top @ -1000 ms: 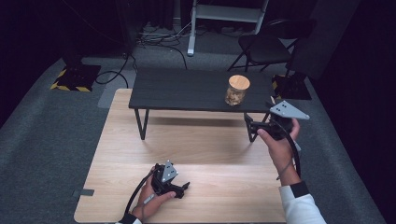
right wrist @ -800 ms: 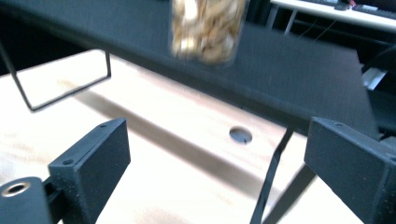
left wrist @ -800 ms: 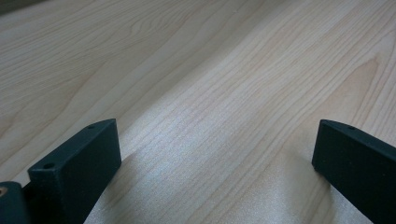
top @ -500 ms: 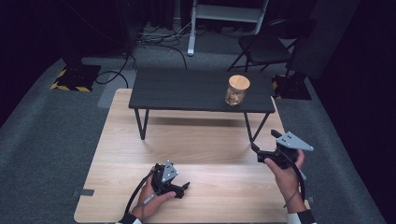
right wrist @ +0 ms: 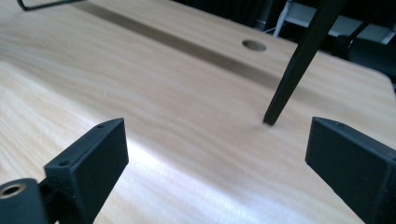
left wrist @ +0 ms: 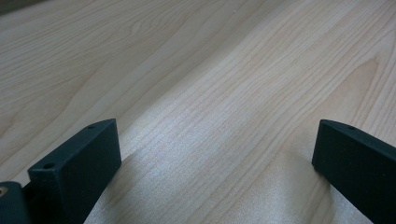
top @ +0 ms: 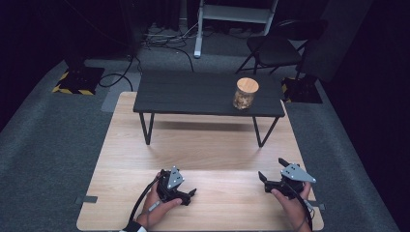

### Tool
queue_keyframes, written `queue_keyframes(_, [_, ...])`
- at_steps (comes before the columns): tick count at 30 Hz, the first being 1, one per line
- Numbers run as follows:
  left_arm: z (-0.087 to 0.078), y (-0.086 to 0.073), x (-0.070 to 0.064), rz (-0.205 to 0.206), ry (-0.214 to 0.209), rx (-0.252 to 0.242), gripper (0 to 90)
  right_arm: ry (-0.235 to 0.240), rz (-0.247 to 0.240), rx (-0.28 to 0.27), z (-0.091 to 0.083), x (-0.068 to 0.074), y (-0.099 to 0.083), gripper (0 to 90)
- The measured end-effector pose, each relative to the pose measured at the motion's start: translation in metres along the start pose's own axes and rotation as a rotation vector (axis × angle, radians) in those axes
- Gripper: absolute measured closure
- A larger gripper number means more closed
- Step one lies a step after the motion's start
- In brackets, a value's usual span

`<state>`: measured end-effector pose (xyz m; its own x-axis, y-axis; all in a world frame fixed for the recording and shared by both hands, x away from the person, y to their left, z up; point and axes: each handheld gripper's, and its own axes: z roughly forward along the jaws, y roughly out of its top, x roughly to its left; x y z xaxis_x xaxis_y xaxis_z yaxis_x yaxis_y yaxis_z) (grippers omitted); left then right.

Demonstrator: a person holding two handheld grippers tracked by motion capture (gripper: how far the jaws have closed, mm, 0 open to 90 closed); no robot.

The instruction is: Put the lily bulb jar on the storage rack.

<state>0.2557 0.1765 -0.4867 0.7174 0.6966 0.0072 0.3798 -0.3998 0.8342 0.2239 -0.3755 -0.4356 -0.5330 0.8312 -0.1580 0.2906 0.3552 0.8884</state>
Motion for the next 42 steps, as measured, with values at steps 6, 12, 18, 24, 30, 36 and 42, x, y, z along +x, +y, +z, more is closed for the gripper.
queue_keyframes(6, [0.000, 0.000, 0.000, 0.000, 0.000, 0.000, 1.2, 0.013, 0.024, 0.031, 0.001, 0.002, -0.013, 5.7])
queue_keyframes(12, [0.000, 0.000, 0.000, 0.001, 0.000, 0.000, 1.2, 0.018, 0.033, 0.061, 0.001, 0.005, -0.024, 5.8])
queue_keyframes(18, [0.000, 0.000, 0.000, 0.001, 0.001, -0.001, 1.2, 0.031, 0.052, 0.107, 0.002, 0.006, -0.033, 5.6])
queue_keyframes(24, [0.000, 0.000, 0.000, 0.002, 0.001, -0.001, 1.1, 0.028, 0.062, 0.165, 0.001, 0.010, -0.039, 6.0])
queue_keyframes(30, [0.000, 0.000, 0.000, 0.002, 0.001, -0.001, 1.1, 0.029, 0.116, 0.156, -0.002, 0.005, -0.047, 5.1])
queue_keyframes(36, [0.000, 0.000, 0.000, 0.002, 0.001, 0.000, 1.1, 0.037, 0.147, 0.147, 0.001, 0.000, -0.051, 3.7])
queue_keyframes(42, [0.000, 0.000, 0.000, 0.002, 0.001, 0.000, 1.1, 0.035, 0.147, 0.147, 0.001, 0.001, -0.051, 3.6])
